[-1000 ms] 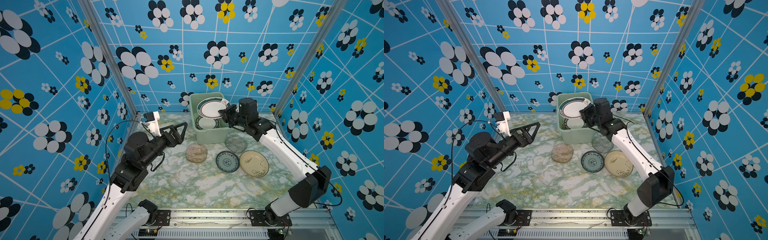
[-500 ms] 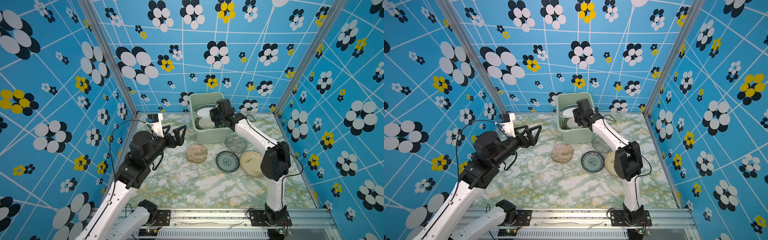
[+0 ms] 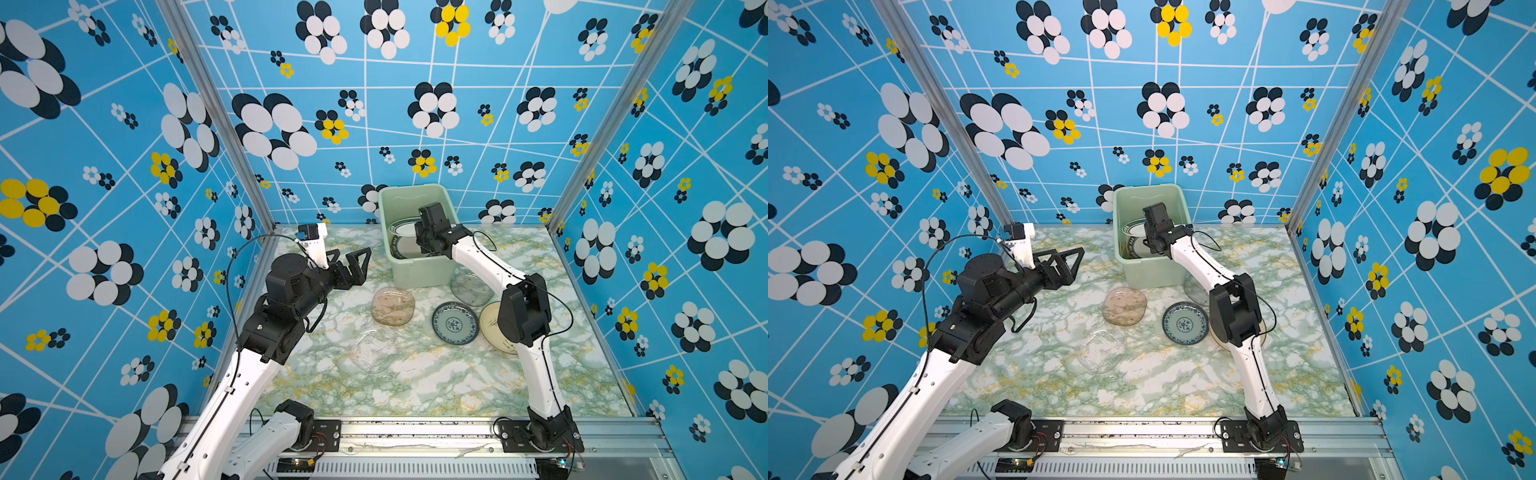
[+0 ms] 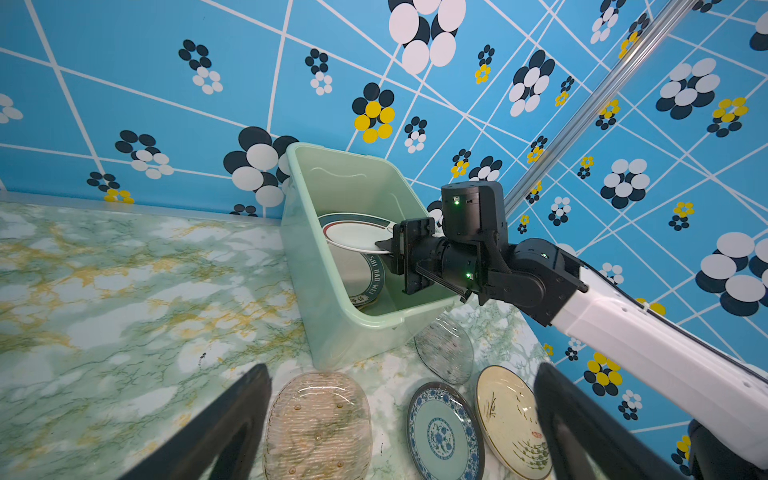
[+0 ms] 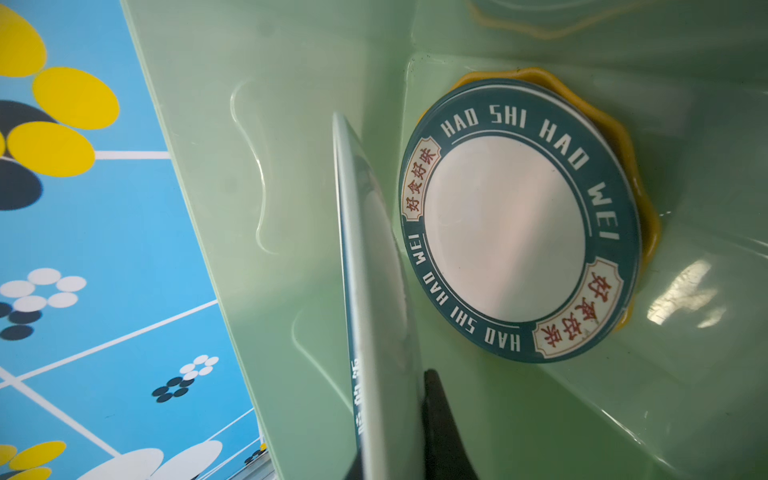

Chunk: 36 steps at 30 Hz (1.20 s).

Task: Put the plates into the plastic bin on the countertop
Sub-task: 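Lower the plate into the bin with the right gripper while the left arm draws back, then set the plate onto the stacked plates and open the right gripper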

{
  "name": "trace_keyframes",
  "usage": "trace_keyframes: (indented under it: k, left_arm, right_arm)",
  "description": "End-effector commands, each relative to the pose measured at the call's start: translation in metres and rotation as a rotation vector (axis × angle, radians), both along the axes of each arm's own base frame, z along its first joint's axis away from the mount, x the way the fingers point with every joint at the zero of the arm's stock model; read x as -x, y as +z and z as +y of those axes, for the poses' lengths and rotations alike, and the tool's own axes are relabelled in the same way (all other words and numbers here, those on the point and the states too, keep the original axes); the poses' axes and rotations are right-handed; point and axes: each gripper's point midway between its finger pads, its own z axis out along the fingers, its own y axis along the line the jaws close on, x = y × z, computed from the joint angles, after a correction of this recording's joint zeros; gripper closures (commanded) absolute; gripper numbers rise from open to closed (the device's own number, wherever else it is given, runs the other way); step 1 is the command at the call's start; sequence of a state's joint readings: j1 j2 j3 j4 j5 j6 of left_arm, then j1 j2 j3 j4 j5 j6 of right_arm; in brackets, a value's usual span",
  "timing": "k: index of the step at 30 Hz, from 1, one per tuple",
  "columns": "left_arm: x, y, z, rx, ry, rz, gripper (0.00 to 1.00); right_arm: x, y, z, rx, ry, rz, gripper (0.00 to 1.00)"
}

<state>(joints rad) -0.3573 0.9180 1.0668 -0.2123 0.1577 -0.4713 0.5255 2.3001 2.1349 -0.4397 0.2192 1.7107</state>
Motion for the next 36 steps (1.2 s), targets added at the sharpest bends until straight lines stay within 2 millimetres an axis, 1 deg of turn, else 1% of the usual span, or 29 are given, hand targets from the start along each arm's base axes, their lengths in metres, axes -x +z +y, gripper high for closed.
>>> trace_keyframes:
  k: [1, 12, 15, 19, 23, 33, 36]
  left_arm:
    - [-0.004, -0.002, -0.001, 0.016, -0.002, 0.003, 0.0]
    - [-0.008, -0.007, -0.002, 0.019, 0.002, 0.026, 0.0]
    - [-0.011, -0.009, -0.001, 0.02, 0.01, 0.036, 0.0]
    - [-0.013, -0.01, 0.0, 0.02, 0.017, 0.045, 0.0]
    - [-0.014, -0.011, 0.001, 0.014, 0.023, 0.054, 0.0]
    - [-0.018, -0.012, 0.006, 0.014, 0.046, 0.072, 0.0]
    - [-0.019, -0.014, 0.006, 0.018, 0.049, 0.078, 0.0]
  right_arm:
    - [-0.004, -0.006, -0.004, 0.022, -0.049, 0.019, 1.0]
    - [-0.004, -0.049, -0.004, 0.037, -0.068, 0.105, 1.0]
    - [-0.003, -0.063, -0.004, 0.017, -0.074, 0.146, 1.0]
    - [-0.002, -0.074, -0.004, 0.022, -0.07, 0.176, 1.0]
    - [0.0, -0.083, -0.006, 0.024, -0.072, 0.197, 0.95]
    - [0.005, -0.099, -0.009, 0.016, -0.093, 0.241, 0.71]
    - [0.009, -0.104, -0.009, 0.011, -0.102, 0.258, 0.65]
